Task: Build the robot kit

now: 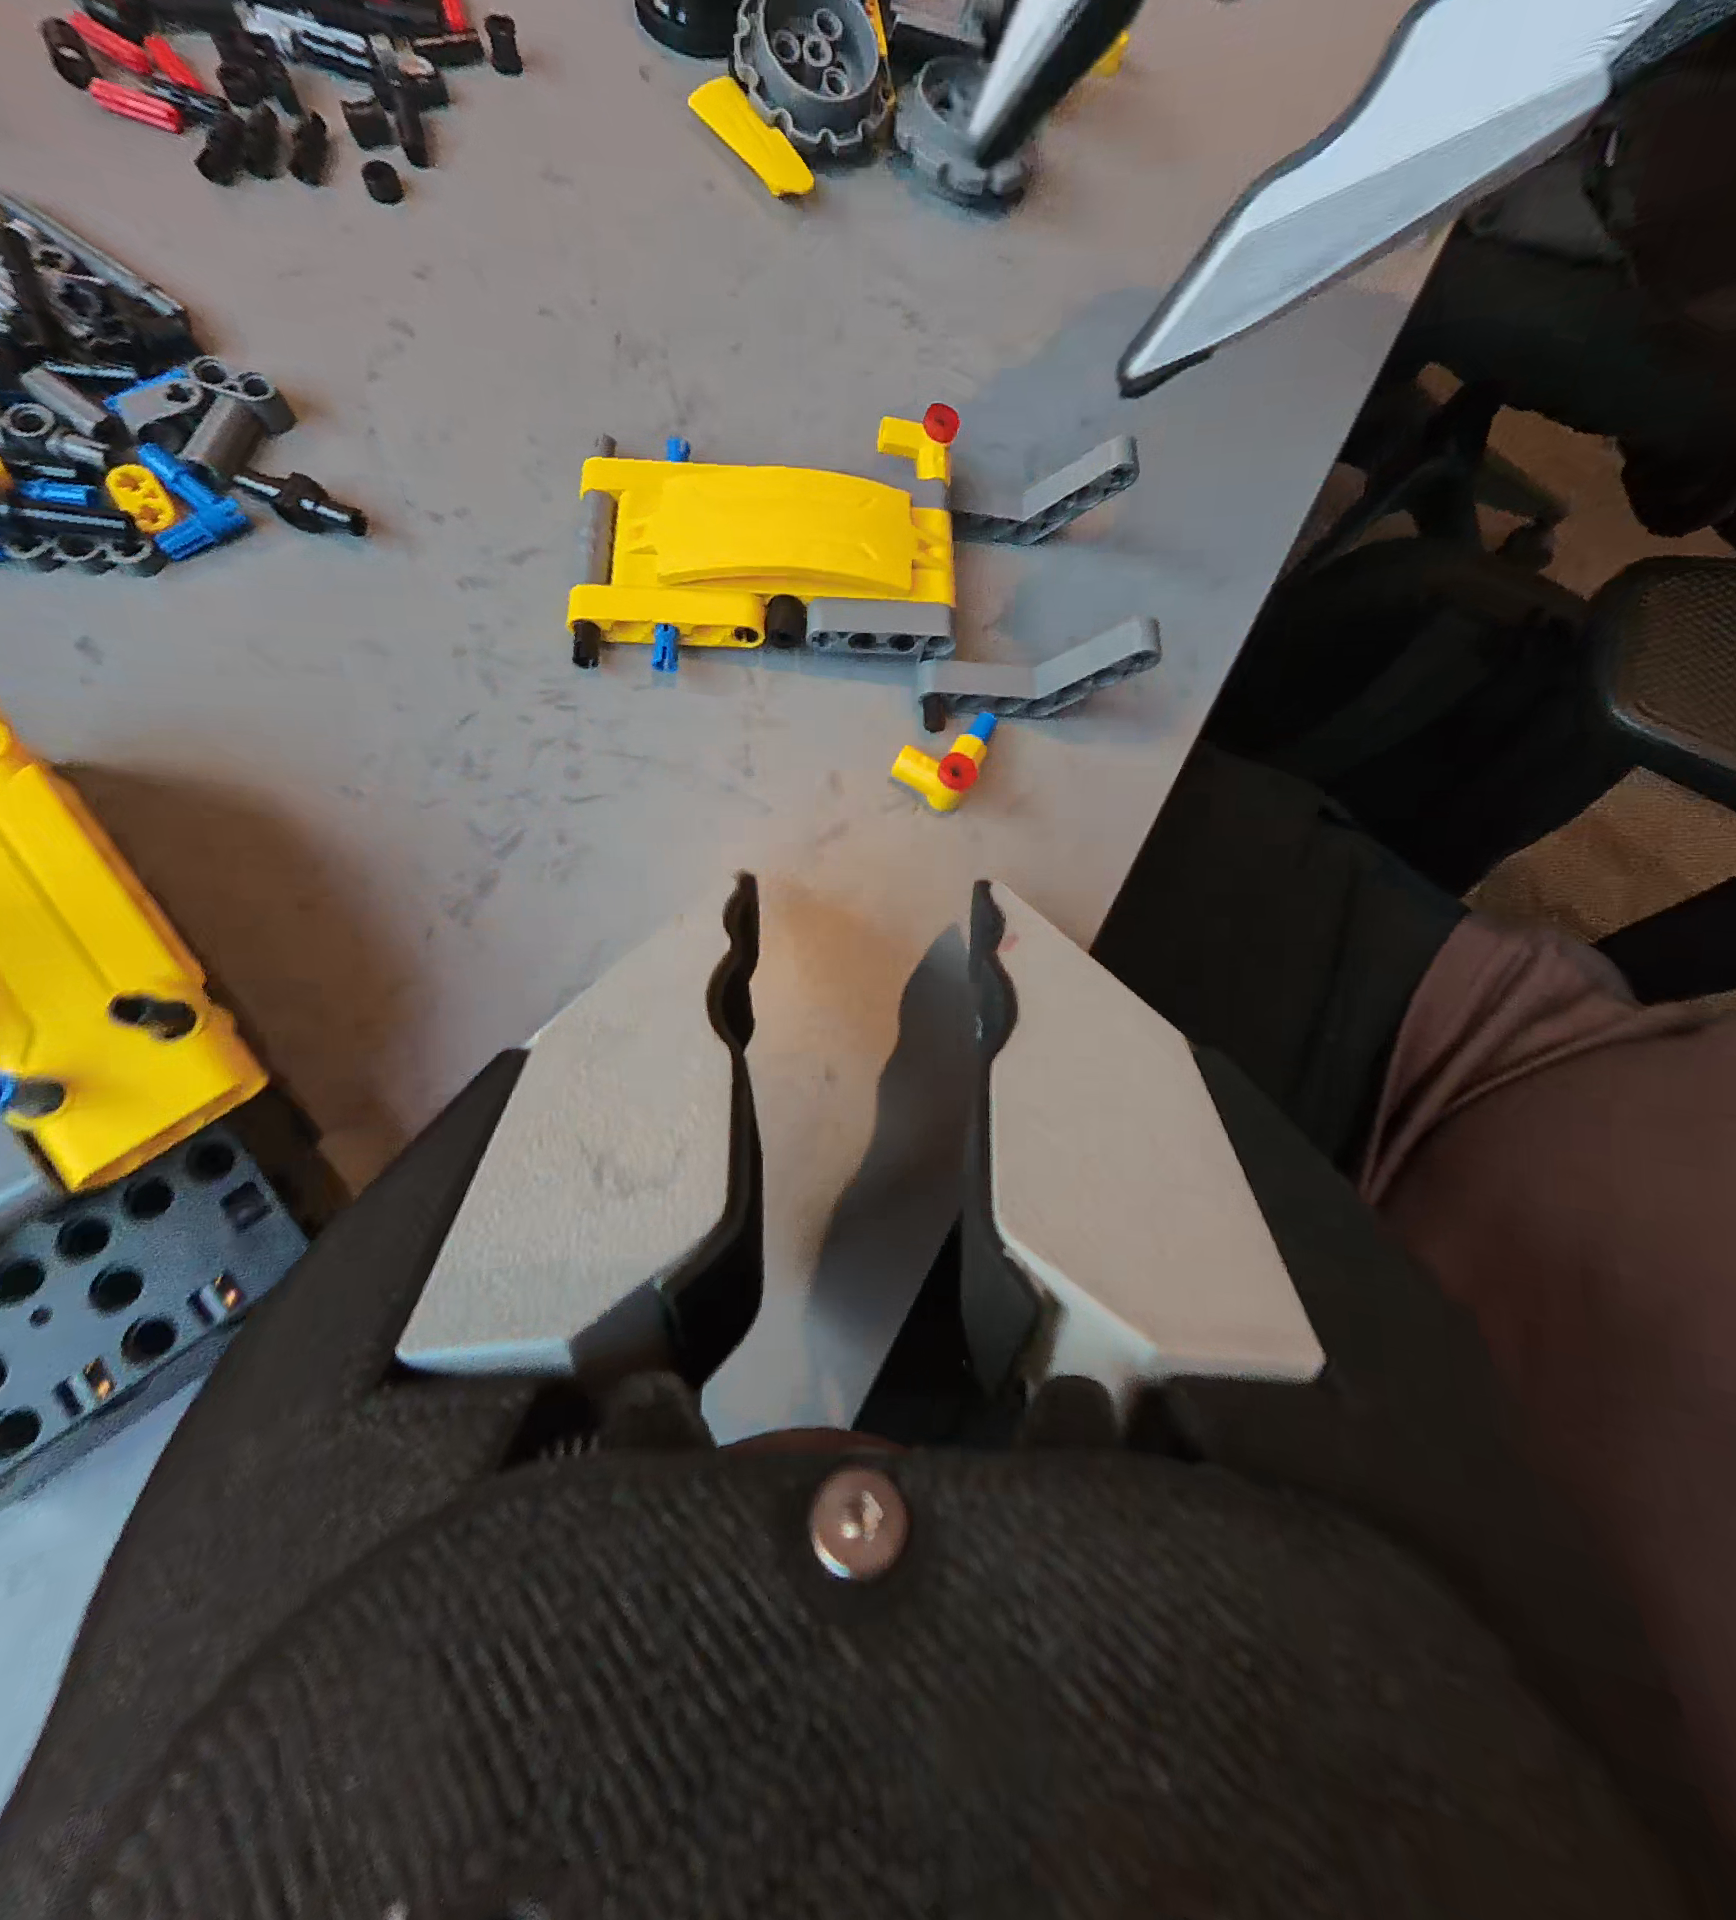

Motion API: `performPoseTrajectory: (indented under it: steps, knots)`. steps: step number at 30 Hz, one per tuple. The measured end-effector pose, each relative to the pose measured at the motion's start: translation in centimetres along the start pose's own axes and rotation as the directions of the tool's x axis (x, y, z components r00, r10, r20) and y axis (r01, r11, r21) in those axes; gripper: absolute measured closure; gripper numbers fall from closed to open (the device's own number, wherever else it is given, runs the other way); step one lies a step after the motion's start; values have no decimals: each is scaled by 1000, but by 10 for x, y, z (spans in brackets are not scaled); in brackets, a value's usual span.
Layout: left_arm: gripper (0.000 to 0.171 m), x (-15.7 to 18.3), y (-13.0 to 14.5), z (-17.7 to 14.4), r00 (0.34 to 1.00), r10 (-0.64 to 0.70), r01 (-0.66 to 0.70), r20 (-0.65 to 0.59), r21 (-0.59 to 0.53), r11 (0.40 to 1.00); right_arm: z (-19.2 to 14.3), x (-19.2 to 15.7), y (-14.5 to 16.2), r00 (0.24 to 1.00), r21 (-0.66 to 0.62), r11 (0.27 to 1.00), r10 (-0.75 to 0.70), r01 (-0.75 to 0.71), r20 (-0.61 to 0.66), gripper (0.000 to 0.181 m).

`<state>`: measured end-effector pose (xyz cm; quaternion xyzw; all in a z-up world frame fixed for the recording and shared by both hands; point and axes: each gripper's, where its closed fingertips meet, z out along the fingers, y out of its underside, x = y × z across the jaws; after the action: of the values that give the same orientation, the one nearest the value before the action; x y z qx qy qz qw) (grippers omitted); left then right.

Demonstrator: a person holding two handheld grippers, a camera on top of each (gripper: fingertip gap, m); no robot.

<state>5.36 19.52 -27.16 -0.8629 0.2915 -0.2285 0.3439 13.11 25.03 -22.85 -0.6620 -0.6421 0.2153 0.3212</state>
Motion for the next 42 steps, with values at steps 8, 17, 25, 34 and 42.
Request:
performPoseTrajectory:
  steps: [8,17,25,34,42]
  knots:
    - [133,10,12,-33,999,35,-39,28,170,985,16,-50,4,994,-73,995,65,-71,-87,141]
    - [137,48,50,-45,995,95,-87,-26,209,974,4,18,53,905,-239,957,49,-163,-423,153]
    - [132,76,67,-18,978,186,-166,-90,187,968,-10,1,41,893,96,957,289,-273,-345,174]
    - [127,103,62,-17,940,296,-249,-171,251,936,3,-28,8,936,252,932,307,-259,-172,170]
    - [126,106,18,-34,930,271,-128,-248,474,871,-2,-27,-6,959,352,922,231,-162,-163,162]
